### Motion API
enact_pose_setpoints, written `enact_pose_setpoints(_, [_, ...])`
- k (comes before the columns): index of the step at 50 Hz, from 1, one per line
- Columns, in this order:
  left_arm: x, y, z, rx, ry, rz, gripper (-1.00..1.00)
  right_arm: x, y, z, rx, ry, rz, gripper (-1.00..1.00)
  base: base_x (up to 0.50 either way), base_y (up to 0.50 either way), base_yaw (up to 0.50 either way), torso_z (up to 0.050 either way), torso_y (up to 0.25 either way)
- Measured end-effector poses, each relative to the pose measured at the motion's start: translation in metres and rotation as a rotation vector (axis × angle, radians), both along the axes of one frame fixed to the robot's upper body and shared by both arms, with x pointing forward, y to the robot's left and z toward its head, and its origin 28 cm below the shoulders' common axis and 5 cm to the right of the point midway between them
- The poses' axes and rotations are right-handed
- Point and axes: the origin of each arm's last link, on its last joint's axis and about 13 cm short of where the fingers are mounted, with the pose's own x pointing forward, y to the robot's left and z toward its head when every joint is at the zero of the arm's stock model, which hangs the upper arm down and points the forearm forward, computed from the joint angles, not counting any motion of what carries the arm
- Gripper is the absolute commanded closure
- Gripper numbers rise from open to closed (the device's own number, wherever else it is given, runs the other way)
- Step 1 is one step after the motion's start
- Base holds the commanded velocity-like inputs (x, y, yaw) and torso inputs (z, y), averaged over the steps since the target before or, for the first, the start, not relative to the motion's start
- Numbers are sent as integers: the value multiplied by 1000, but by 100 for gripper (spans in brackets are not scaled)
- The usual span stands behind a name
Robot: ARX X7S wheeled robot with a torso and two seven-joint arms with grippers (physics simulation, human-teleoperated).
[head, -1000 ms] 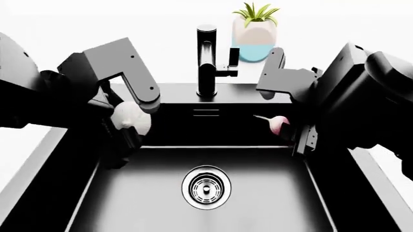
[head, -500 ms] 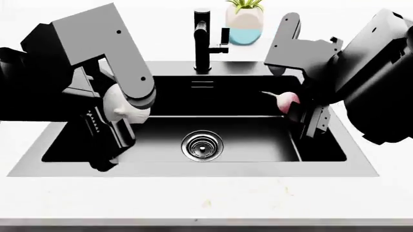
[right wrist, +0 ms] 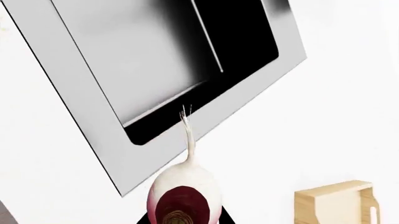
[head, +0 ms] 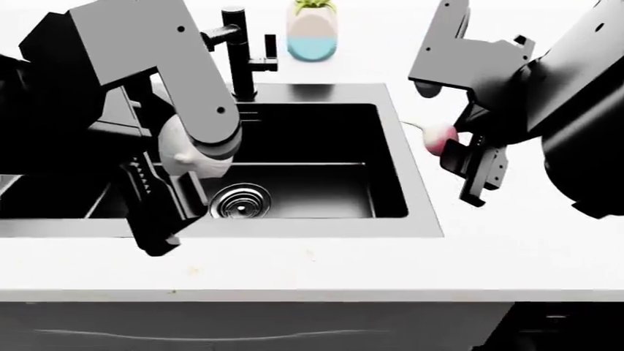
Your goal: Pick up the fruits and vegetables and place them in the sink. Turn on the sink faucet to wash them. Then turn the sink off and put them in the tray.
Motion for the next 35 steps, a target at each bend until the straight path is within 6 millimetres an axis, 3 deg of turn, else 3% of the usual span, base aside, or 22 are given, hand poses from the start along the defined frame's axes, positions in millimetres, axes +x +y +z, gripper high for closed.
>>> enact_pose_setpoints(35, [9, -6, -8, 3, 20, -27, 100, -2, -6, -10, 11, 10, 0, 100, -67, -500, 0, 0, 0])
